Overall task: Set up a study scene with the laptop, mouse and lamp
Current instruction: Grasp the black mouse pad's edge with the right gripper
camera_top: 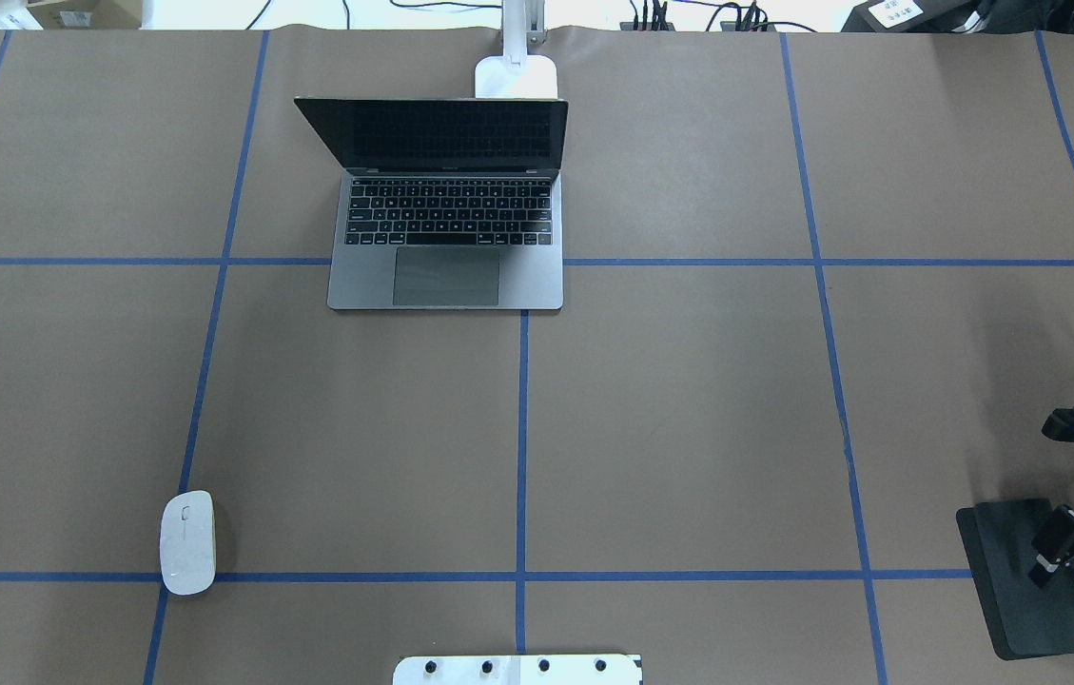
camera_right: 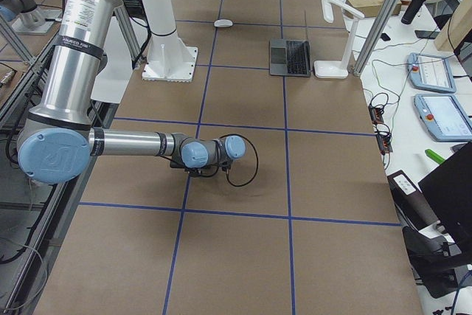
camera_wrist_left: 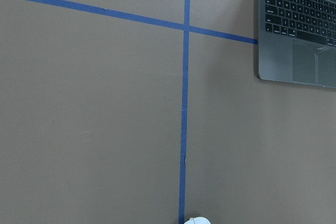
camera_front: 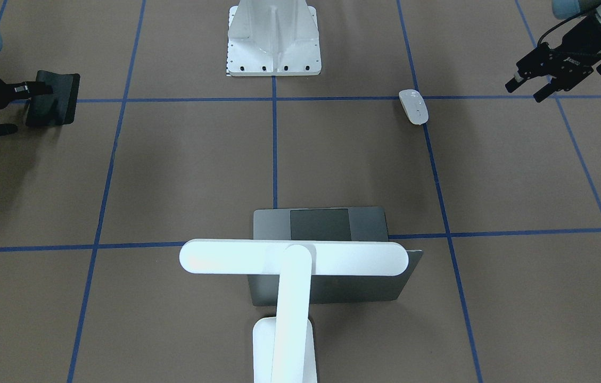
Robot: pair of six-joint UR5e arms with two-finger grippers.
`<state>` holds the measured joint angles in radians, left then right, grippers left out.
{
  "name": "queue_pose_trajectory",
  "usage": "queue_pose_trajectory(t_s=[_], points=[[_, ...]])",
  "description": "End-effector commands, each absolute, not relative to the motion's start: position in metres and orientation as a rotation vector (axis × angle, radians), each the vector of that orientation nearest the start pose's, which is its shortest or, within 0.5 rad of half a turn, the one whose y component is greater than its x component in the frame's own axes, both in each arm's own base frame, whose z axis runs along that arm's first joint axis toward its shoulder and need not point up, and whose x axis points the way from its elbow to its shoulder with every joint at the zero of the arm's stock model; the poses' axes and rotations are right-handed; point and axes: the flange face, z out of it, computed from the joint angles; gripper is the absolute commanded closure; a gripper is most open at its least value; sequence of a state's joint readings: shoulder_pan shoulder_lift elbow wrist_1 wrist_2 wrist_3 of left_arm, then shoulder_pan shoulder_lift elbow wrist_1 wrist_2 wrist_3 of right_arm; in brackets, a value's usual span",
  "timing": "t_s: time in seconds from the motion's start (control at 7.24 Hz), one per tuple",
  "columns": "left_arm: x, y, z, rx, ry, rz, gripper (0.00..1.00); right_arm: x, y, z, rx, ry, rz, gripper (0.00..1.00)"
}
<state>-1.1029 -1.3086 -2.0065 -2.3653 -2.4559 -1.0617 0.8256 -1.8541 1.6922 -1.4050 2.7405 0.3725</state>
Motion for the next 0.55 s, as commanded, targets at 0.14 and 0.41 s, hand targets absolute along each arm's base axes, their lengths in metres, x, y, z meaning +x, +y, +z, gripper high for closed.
queue_pose_trajectory(t_s=[0.14, 0.41], points=[[0.1232, -0.3683, 0.4581, 0.087, 1.202, -0.091, 0.00, -0.2189, -0.2984, 0.6701, -0.623, -0.996, -0.322, 1.00], [0.1232, -0.3683, 0.4580, 0.088, 1.203, -0.090, 0.00, -0.2191, -0.3004, 0.6613, -0.608, -1.004, -0.329, 1.00]])
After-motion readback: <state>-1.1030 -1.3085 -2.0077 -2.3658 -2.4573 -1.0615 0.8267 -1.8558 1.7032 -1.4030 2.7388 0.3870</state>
